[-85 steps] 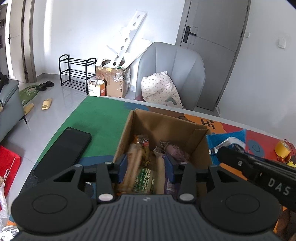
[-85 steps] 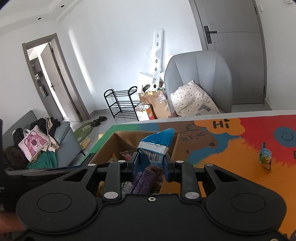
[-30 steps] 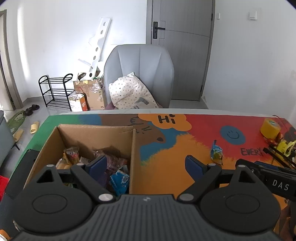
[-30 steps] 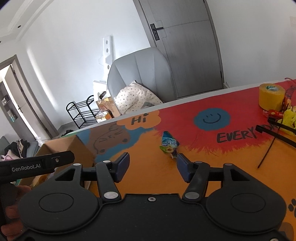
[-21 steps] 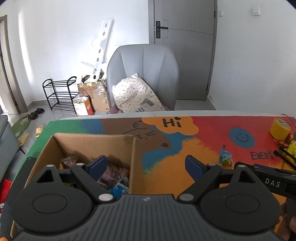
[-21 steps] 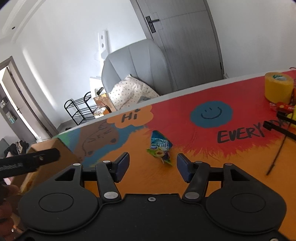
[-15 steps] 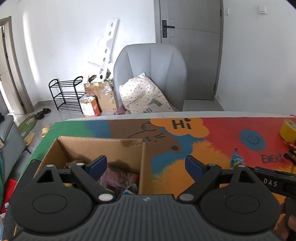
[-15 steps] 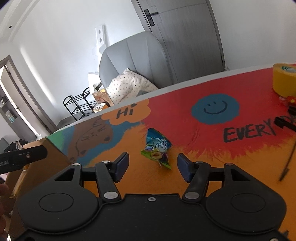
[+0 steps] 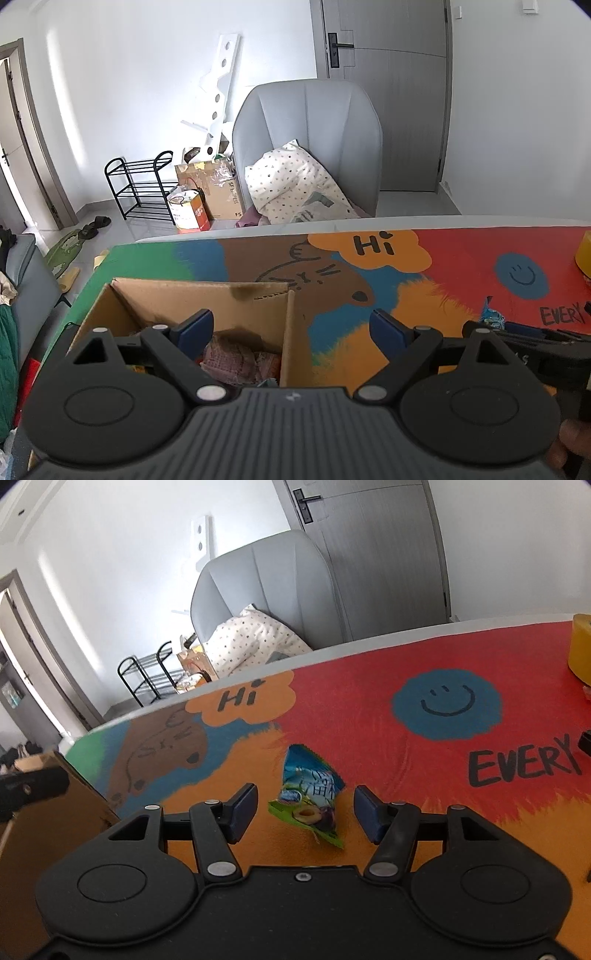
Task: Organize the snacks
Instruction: 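Move the right tool to the small blue-green snack pack on the table, then grasp the small blue-green snack pack with the right tool, then carry the pack over the box and open the right tool to drop it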
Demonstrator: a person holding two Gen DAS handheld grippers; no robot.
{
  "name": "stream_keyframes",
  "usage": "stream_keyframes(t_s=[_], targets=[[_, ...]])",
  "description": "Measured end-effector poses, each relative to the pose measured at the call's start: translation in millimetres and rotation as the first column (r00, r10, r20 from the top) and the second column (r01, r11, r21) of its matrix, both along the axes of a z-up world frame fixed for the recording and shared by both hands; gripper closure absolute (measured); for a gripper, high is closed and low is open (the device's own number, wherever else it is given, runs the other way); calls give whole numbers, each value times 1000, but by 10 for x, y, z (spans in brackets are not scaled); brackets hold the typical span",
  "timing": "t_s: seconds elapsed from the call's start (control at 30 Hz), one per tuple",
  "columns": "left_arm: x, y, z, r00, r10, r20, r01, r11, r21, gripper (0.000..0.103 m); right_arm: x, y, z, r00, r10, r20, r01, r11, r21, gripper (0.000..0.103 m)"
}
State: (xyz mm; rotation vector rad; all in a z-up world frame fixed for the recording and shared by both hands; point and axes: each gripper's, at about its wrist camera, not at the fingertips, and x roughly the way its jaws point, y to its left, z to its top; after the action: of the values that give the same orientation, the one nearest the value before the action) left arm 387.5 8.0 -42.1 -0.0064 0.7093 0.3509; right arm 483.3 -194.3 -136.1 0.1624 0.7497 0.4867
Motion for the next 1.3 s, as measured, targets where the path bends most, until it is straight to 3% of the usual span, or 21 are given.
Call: stream_keyframes(t_s=[0.07, 0.2, 0.77, 1.3], targets=[[0, -12, -6, 1000, -4, -3, 4, 1000, 2, 12, -13, 0, 5, 1000, 9, -5, -9, 1000, -4, 71], [-34, -20, 7, 1000, -9, 0, 9, 1000, -3, 12, -130, -69, 100, 999, -7, 33, 7, 1000, -9, 74], [-471, -11, 157, 999, -33, 44, 35, 998, -54, 12, -682, -237, 410, 996, -39, 78, 39, 999, 7, 74], [-886, 331, 363, 996, -11, 91, 24, 991, -135, 12, -1055, -14, 807, 989, -6, 146, 2, 1000, 25, 74]])
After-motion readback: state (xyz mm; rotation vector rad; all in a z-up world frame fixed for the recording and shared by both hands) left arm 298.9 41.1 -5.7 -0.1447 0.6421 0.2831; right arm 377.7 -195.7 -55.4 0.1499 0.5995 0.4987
